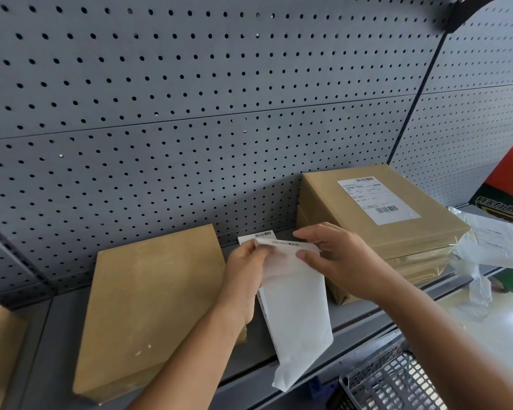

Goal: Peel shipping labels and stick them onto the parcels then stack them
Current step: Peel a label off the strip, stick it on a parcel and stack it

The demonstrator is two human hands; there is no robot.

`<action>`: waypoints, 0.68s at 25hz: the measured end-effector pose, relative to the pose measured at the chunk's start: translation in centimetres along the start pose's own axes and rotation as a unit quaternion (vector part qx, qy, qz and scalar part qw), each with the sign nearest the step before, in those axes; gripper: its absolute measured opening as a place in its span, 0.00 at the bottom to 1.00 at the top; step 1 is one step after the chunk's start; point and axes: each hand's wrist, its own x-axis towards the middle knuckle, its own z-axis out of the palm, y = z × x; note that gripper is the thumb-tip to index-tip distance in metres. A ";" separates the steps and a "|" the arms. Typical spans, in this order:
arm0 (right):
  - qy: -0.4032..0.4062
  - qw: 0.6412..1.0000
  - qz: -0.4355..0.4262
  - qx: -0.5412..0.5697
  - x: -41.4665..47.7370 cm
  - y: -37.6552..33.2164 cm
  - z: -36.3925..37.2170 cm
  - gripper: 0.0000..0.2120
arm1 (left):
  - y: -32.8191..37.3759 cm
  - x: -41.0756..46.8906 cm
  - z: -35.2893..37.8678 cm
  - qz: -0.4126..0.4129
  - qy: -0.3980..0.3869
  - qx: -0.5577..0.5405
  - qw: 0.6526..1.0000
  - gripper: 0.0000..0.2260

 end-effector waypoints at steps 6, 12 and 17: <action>0.115 0.990 0.074 0.038 1.7 0.0 -0.8 0.06 | -1.0 -1.0 -0.1 0.041 -0.037 0.084 0.995 0.07; 0.193 0.978 0.065 0.045 3.5 -1.1 -2.1 0.06 | -4.3 -2.5 0.6 0.022 -0.060 0.233 0.970 0.09; 0.256 0.966 0.031 0.029 4.2 -2.9 -3.1 0.08 | -6.1 -2.7 0.7 -0.008 -0.046 0.273 0.961 0.08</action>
